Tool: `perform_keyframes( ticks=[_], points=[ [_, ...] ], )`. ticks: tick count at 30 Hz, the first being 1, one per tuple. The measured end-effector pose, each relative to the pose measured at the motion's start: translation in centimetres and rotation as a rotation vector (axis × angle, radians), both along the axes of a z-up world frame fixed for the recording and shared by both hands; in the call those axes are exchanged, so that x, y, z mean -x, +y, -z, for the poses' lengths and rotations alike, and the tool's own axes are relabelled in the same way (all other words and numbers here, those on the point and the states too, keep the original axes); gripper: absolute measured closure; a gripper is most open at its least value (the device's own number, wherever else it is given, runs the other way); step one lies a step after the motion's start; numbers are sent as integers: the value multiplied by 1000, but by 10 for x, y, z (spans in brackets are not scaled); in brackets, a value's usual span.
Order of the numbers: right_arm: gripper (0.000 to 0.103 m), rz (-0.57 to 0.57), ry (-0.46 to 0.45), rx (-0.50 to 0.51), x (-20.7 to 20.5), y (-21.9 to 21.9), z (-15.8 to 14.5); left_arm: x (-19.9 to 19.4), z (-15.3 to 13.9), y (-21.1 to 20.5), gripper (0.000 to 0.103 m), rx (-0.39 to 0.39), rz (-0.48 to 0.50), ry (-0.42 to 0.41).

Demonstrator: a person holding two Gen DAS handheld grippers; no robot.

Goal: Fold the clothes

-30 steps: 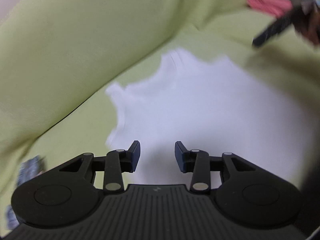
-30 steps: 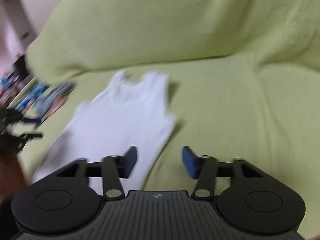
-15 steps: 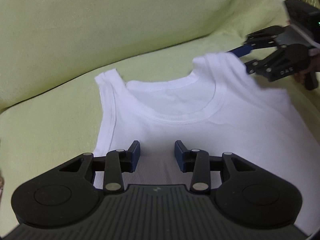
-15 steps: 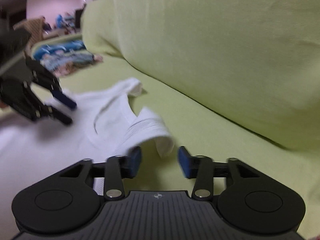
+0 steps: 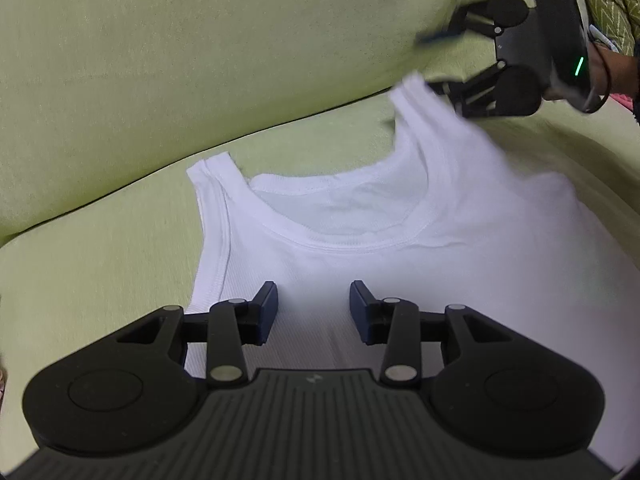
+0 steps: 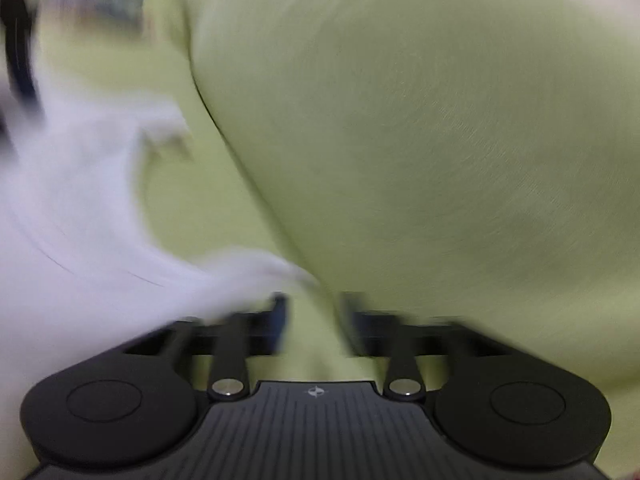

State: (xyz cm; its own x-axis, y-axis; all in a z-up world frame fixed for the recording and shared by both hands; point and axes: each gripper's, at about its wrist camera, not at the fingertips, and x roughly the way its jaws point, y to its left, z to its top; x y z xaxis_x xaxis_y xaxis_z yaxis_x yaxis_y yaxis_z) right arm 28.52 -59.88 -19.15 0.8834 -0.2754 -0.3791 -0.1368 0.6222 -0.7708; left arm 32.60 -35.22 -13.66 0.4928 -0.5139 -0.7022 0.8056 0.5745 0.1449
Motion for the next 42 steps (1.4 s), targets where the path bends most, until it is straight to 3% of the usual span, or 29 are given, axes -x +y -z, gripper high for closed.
perform_keyframes(
  ticks=[1,2,4,5,7,9,11,12,14,15,18,20,21,22,23,24,25,27,30,34,37,39,42],
  points=[
    [27,18,22,117,-1,-1,12,0,-1,0,67,-4,-3,2],
    [35,47,55,209,-3,-3,22,0,-3,0,66,-10,-6,-3],
    [64,186,143,181,-6,-14,25,0,-9,3,66,-20,-13,-32],
    [68,244,156,87,-2,-17,17,1,-13,8,66,-15,-17,-50],
    [69,294,144,-228,16,-17,-11,1,-21,17,67,2,-19,-61],
    [69,260,148,-610,43,-11,-33,4,-26,23,68,2,-13,-74],
    [68,178,165,-908,74,2,-40,13,-26,29,68,5,28,-73],
    [69,134,177,-1035,88,10,-41,18,-26,32,68,9,52,-67],
    [69,89,220,-1123,102,28,-28,27,-19,33,68,-11,92,-71],
    [71,94,236,-1131,104,35,-20,30,-13,31,67,-40,100,-83],
    [103,222,212,-1067,101,31,0,30,-4,32,66,-74,67,-135],
    [103,362,166,-1153,106,21,-4,25,-11,38,69,-68,6,-96],
    [99,429,135,-1148,110,23,-10,24,-16,44,69,-51,-8,-71],
    [87,453,91,-1085,119,35,-18,27,-20,50,69,-41,-15,-53],
    [81,459,56,-1041,132,50,-25,31,-23,54,68,-43,-20,-43],
    [71,440,41,-1047,145,63,-30,38,-25,58,68,-47,-18,-39],
    [68,416,36,-1080,160,75,-33,47,-25,63,67,-50,-16,-31],
    [68,408,63,-1122,185,104,-28,65,-22,72,67,-63,-28,11],
    [68,507,110,-1092,221,143,-8,91,-18,91,67,-74,-80,58],
    [67,583,74,-1026,266,181,-15,126,-24,119,66,-58,-155,109],
    [65,579,101,-985,288,192,-16,150,-16,135,65,-103,-187,78],
    [62,634,141,-939,301,201,-6,160,-14,151,65,-92,-215,107],
    [62,684,142,-1000,328,206,-5,168,-16,175,63,-105,-287,172]
  ],
)
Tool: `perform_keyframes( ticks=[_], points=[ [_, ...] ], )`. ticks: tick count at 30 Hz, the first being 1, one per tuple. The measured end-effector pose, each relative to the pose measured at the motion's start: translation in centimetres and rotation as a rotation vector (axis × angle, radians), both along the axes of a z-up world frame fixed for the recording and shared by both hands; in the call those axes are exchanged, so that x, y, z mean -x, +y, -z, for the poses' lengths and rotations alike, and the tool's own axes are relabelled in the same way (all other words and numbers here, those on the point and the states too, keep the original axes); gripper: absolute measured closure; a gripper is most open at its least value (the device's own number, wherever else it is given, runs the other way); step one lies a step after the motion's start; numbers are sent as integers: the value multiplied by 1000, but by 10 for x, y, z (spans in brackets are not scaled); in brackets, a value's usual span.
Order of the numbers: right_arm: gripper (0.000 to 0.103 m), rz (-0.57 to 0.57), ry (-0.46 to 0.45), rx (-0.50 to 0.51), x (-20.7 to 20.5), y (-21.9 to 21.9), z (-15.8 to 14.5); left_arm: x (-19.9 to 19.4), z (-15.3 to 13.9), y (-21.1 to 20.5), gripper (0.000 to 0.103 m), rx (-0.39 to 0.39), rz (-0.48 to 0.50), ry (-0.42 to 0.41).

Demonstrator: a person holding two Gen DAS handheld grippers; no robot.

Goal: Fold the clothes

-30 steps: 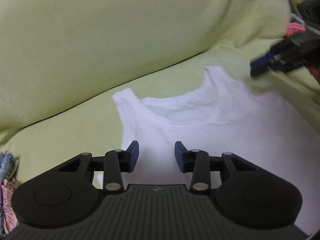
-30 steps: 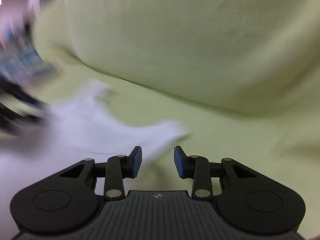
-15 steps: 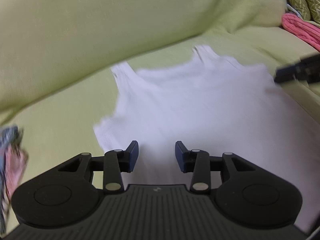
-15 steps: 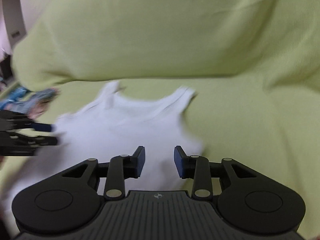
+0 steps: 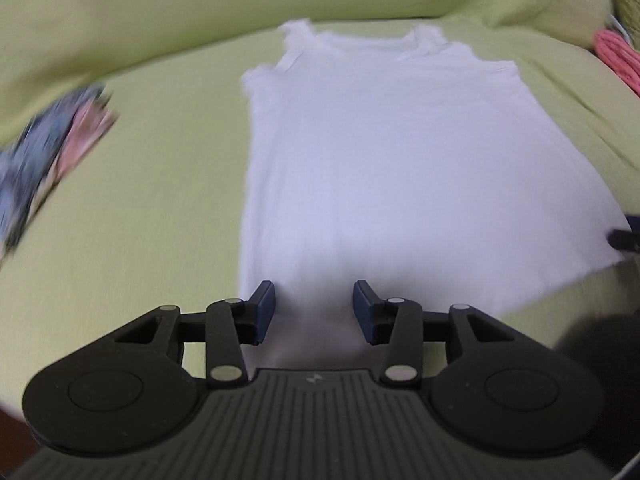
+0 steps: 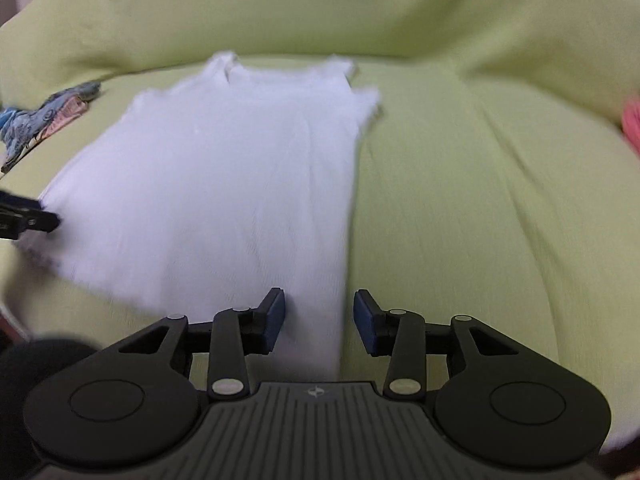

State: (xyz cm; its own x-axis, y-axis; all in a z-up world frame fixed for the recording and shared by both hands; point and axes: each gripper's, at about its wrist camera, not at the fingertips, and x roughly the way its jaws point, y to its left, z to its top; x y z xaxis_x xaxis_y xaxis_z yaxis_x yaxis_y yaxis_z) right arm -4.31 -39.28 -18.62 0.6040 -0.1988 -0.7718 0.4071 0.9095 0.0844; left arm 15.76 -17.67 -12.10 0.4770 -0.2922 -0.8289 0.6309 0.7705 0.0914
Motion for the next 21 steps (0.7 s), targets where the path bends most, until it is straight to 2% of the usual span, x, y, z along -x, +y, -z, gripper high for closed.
perform_keyframes(
  ticks=[3,5,6,7,10,12,17,19,21],
  points=[
    [62,55,9,-22,17,3,-15,14,-13,9,67,-65,-48,13],
    [62,88,-17,-38,26,6,-31,27,-30,5,66,-85,-60,-23],
    [59,96,-43,-50,28,7,-42,34,-38,3,65,-85,-66,-36],
    [53,99,-59,-59,27,8,-54,40,-47,0,60,-70,-72,-40],
    [43,79,-103,-63,20,23,-83,58,-68,-9,47,-31,-76,-57],
    [39,75,-117,-56,16,31,-95,70,-77,-13,45,-20,-67,-81],
    [35,84,-108,-71,21,43,-106,88,-90,-16,45,-2,-53,-93],
    [30,97,-92,-67,25,47,-107,93,-93,-15,43,-1,-52,-95],
    [29,100,-83,-63,28,50,-108,98,-94,-13,43,-3,-56,-97]
  ],
)
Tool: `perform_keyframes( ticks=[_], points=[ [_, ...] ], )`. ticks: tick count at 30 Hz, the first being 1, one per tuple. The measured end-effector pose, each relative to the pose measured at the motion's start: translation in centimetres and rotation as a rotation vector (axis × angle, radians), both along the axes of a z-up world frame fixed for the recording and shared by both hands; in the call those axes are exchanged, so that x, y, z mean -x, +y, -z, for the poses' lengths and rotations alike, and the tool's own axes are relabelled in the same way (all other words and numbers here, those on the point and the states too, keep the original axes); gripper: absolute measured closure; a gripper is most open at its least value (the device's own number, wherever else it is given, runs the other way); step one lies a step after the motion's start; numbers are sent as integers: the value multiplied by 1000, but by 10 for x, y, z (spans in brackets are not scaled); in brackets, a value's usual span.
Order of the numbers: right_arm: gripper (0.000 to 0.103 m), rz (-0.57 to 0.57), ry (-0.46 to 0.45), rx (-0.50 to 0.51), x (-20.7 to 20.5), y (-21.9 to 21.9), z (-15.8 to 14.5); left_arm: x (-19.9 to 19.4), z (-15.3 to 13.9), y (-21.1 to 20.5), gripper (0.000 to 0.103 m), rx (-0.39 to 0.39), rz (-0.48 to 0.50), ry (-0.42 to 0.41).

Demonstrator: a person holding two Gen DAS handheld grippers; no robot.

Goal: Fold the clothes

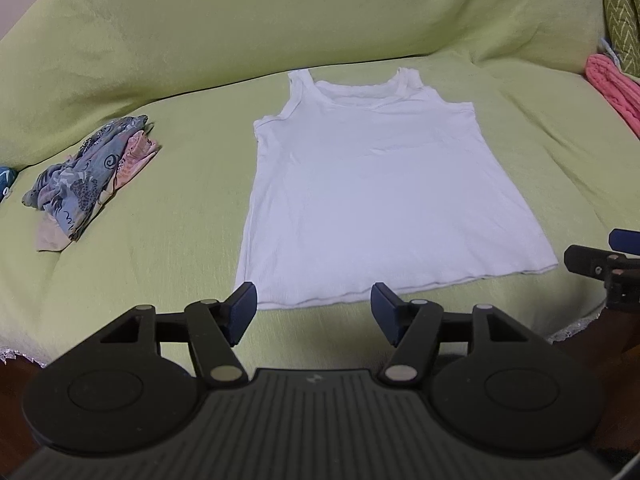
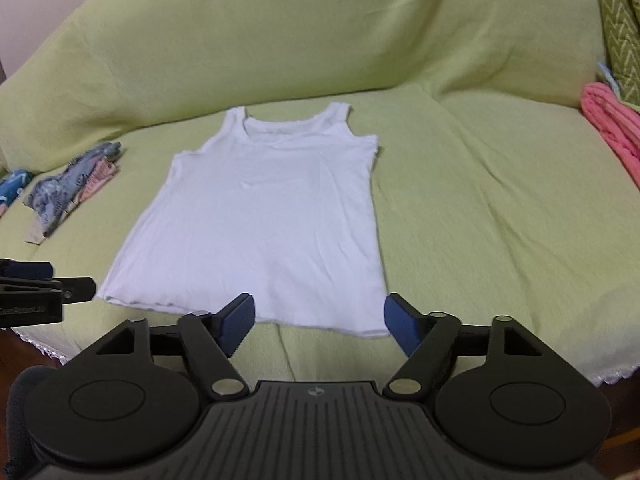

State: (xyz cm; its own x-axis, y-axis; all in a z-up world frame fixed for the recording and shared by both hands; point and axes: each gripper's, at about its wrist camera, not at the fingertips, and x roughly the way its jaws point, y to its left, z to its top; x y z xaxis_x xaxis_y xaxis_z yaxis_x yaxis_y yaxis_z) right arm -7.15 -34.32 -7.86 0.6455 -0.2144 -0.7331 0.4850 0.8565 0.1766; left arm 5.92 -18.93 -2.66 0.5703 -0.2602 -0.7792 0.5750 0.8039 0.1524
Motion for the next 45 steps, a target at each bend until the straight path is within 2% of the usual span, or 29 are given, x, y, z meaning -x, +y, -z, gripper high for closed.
perform_keyframes(
  ticks=[8,20,30,31,32,34,38,42,45],
  points=[
    [26,-14,13,28,19,11,-4,22,-5,15,37,-8,-20,-8],
    [23,-9,5,38,41,16,-9,47,-7,16,36,-2,12,-12],
    [22,-1,-1,43,51,17,-10,52,-7,19,35,14,7,-11],
    [22,-2,-1,43,52,18,-10,52,-7,20,35,20,7,-9],
    [22,-5,-1,41,52,17,-10,51,-7,20,30,27,8,-7],
    [21,-9,-3,33,52,15,-9,45,-10,19,22,39,14,-18],
    [20,-21,-17,18,47,-5,-6,17,-16,12,20,48,25,-57],
    [19,-37,-62,-31,28,-46,0,-38,-18,-8,19,67,92,-53],
    [19,-52,-97,-115,3,-87,8,-91,-16,-30,19,102,190,-29]
  ],
)
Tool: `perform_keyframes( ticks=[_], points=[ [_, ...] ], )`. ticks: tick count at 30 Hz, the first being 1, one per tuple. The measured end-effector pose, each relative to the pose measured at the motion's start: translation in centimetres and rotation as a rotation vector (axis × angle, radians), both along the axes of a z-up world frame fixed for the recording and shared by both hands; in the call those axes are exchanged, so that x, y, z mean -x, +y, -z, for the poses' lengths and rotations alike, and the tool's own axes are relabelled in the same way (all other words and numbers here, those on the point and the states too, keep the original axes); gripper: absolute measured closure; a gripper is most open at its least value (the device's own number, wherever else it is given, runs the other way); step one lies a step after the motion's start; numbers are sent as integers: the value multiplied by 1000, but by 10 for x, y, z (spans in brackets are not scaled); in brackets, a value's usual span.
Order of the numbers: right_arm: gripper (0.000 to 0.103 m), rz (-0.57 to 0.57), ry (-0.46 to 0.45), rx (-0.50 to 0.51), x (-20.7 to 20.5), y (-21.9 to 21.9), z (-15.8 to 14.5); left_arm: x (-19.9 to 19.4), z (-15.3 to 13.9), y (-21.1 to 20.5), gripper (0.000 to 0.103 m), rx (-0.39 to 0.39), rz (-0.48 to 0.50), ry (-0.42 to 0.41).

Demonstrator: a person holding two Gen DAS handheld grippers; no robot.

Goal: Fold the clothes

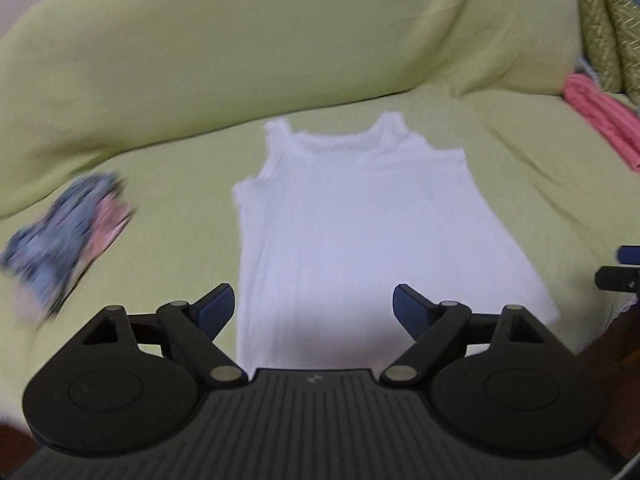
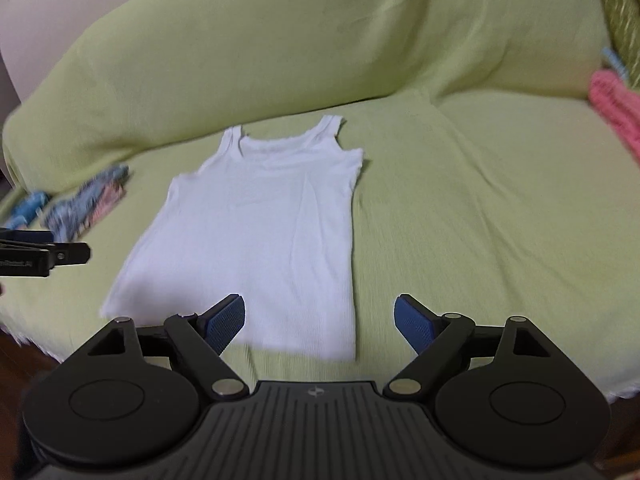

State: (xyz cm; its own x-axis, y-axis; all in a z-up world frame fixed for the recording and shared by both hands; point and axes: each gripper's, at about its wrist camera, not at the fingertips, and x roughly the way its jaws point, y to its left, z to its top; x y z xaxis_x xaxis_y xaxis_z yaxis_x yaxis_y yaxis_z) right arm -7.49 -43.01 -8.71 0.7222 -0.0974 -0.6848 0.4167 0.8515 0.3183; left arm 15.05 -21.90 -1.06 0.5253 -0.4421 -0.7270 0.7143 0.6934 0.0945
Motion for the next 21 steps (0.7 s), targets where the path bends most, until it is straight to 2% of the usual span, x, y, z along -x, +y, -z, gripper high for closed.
perform_keyframes(
  ticks=[3,8,15,18,21],
  points=[
    [20,-45,-22,-54,-37,-42,8,-58,2,-25,20,34,116,10],
    [24,-156,-67,-8,-113,-107,15,-160,12,-70,31,48,254,-7],
    [38,-280,-126,27,-223,-187,43,-294,68,-121,43,24,311,31],
    [42,-318,-122,28,-264,-213,58,-333,93,-134,47,-9,314,31],
    [48,-367,-129,30,-297,-235,69,-363,107,-137,52,31,335,73]
  ],
)
